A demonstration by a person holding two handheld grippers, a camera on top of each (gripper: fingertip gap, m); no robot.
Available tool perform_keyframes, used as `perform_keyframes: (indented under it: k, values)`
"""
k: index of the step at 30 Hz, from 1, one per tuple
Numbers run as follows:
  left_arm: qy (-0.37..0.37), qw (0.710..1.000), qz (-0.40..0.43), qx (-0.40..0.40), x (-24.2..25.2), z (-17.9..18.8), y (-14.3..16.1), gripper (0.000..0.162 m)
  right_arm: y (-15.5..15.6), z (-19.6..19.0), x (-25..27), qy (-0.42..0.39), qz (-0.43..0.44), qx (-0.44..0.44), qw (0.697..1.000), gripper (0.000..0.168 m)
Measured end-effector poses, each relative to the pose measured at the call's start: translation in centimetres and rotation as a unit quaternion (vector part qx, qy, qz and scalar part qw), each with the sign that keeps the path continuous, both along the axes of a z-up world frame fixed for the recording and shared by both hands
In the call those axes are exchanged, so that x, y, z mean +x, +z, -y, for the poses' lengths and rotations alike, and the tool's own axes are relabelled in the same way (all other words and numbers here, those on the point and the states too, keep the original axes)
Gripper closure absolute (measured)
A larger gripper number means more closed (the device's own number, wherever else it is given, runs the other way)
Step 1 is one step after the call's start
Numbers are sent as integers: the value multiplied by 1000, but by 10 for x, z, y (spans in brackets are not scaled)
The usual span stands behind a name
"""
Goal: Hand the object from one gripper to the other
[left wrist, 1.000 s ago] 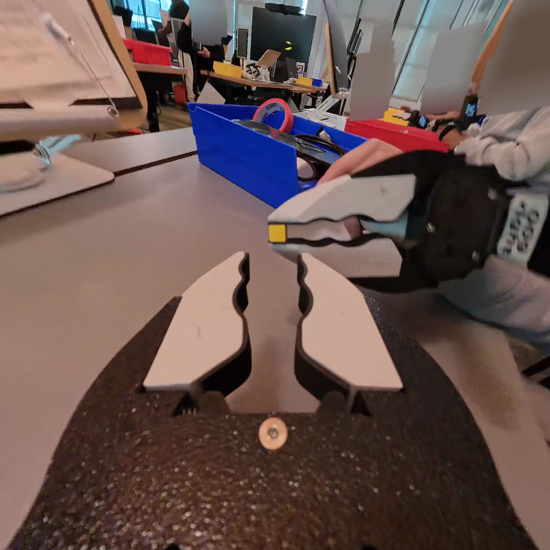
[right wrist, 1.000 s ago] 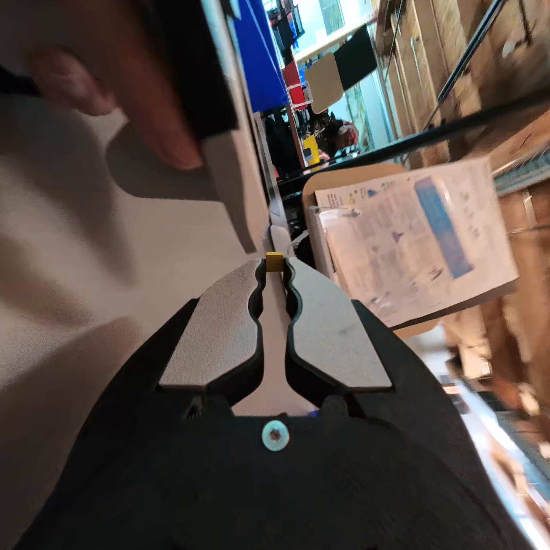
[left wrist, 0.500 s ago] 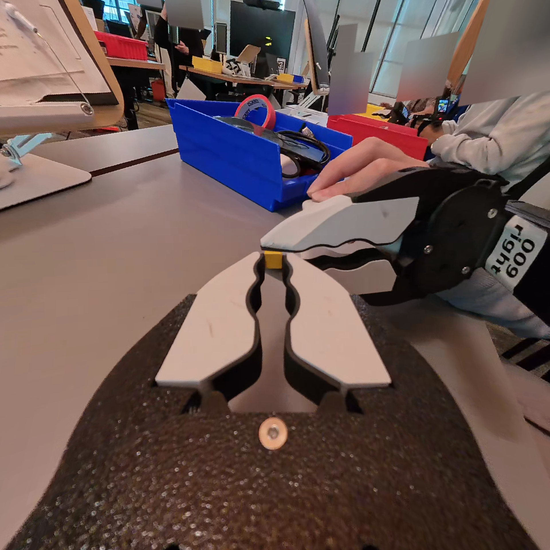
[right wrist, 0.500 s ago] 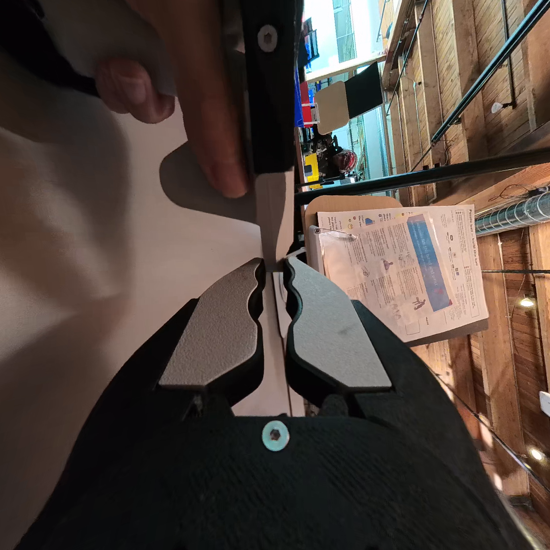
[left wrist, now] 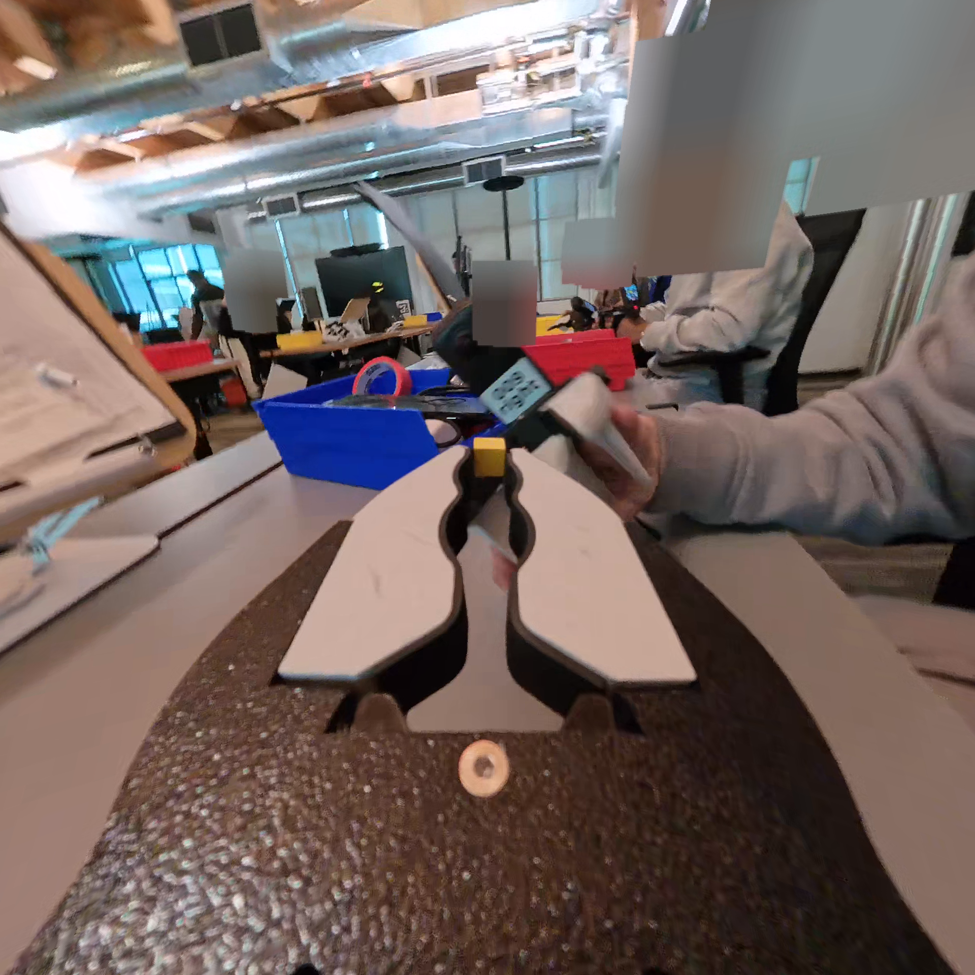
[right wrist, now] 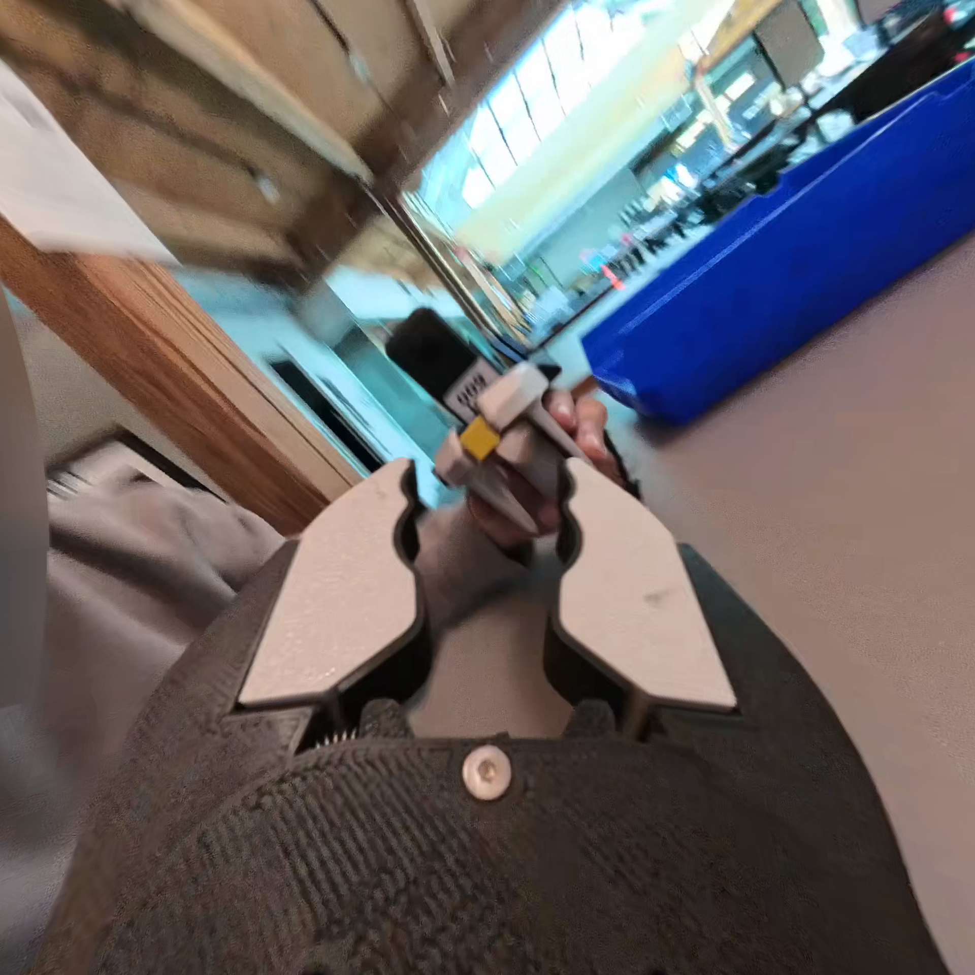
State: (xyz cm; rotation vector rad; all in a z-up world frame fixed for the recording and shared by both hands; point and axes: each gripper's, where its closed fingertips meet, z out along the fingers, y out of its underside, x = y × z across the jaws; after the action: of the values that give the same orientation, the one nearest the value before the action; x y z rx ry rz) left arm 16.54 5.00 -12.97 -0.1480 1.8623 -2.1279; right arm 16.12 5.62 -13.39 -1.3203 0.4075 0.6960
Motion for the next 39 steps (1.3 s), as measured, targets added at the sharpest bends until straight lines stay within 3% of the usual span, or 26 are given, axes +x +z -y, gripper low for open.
perform_keyframes:
  k: [2,5,9,11,14,17,19,22,25,29,32,34,39]
  values:
    - [-3,998,51,27,-8,7,-2,152,2,5,7,4,-52,22,998,127]
    - [6,993,100,67,-12,14,-8,152,-7,3,1,21,-39,-5,999,129]
    - [30,989,119,89,-7,15,-13,152,-10,-1,-7,37,-30,-14,999,140]
    - [36,987,123,93,-5,14,-13,152,-7,0,-9,42,-26,-3,999,153]
    - [45,985,135,96,-4,13,-13,152,-6,0,-9,43,-9,-7,999,155]
    - [71,983,132,106,3,12,-15,151,-7,-1,-1,1,45,-28,999,156]
    - [94,983,110,117,11,9,-20,147,-13,1,15,-72,119,-71,988,156]
    - [112,985,57,114,19,4,-24,134,-18,14,42,-206,292,-158,921,156]
    - [134,985,0,108,29,0,-27,136,-20,27,59,-300,469,-249,792,156]
    - [139,981,-76,111,35,4,-38,136,-31,18,55,-301,653,-342,605,157]
    - [128,977,-142,94,36,8,-44,138,-38,12,52,-286,724,-386,495,157]
    - [129,974,-165,83,38,5,-45,138,-39,10,50,-278,744,-392,464,157]
    - [96,974,-197,57,33,7,-40,139,-44,8,50,-264,754,-401,448,157]
